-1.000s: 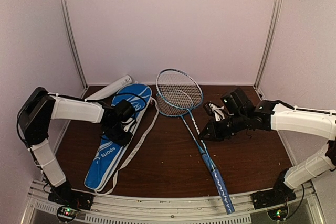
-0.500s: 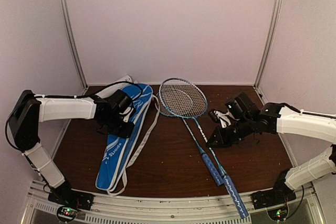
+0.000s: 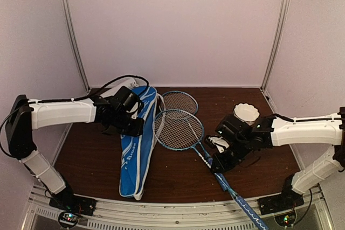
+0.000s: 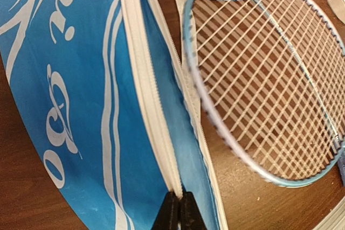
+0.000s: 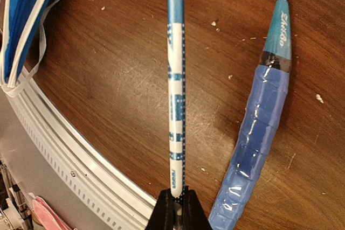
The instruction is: Pack up the badminton gear
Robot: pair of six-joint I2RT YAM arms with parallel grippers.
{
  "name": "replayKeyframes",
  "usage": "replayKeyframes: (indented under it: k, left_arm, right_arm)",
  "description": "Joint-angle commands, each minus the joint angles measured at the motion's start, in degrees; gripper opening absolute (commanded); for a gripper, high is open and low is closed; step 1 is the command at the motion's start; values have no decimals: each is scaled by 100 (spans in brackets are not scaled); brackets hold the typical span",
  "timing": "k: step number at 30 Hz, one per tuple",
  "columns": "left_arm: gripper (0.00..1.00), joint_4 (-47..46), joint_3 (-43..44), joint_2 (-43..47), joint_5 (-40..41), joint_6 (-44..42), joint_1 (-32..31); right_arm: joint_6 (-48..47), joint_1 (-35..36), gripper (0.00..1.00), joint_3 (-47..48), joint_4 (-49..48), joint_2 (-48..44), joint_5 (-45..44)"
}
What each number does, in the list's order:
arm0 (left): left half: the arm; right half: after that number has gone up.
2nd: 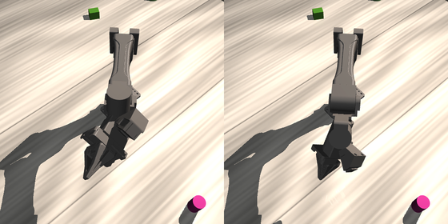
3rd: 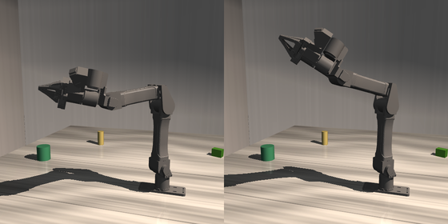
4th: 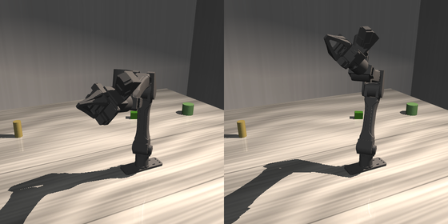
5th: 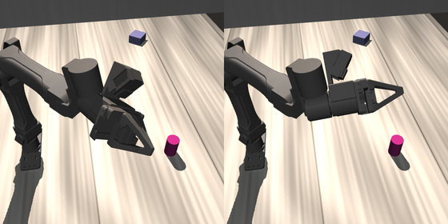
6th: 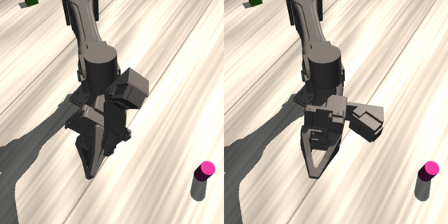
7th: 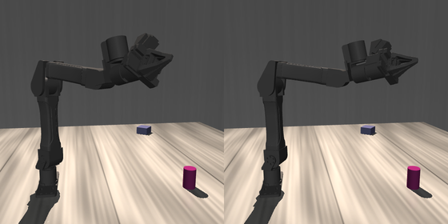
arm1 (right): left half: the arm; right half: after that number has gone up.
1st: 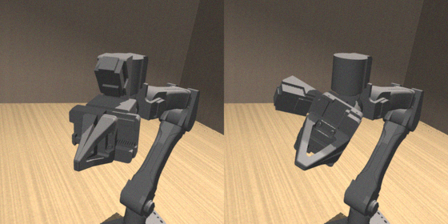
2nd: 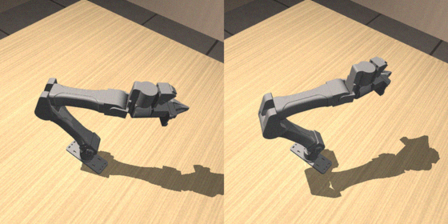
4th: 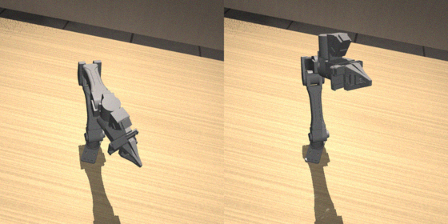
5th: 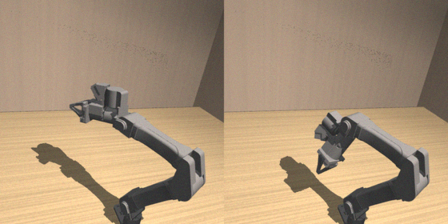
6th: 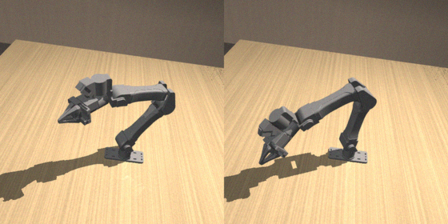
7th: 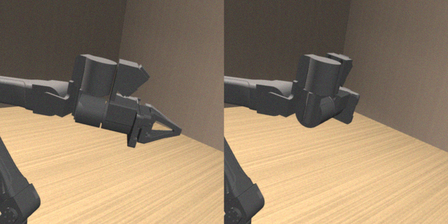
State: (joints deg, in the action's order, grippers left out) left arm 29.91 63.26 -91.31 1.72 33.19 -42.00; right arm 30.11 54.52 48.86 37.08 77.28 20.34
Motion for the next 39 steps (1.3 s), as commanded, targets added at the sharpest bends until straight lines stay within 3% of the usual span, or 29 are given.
replayKeyframes:
  k: [1,17,27,39]
  left_arm:
    - [0,-421,197,247,-17,232,-107]
    - [0,-1341,-16,238,-616,-26,-697]
    - [0,-1740,-250,260,-1518,-529,-722]
    - [0,-2396,-834,490,-2152,-178,-775]
  right_arm:
    - [-28,252,0,454,-104,438,-483]
    - [166,396,0,1886,-639,2142,-114]
    - [209,385,0,2111,-1313,2534,260]
    - [680,217,0,2513,-2039,3055,291]
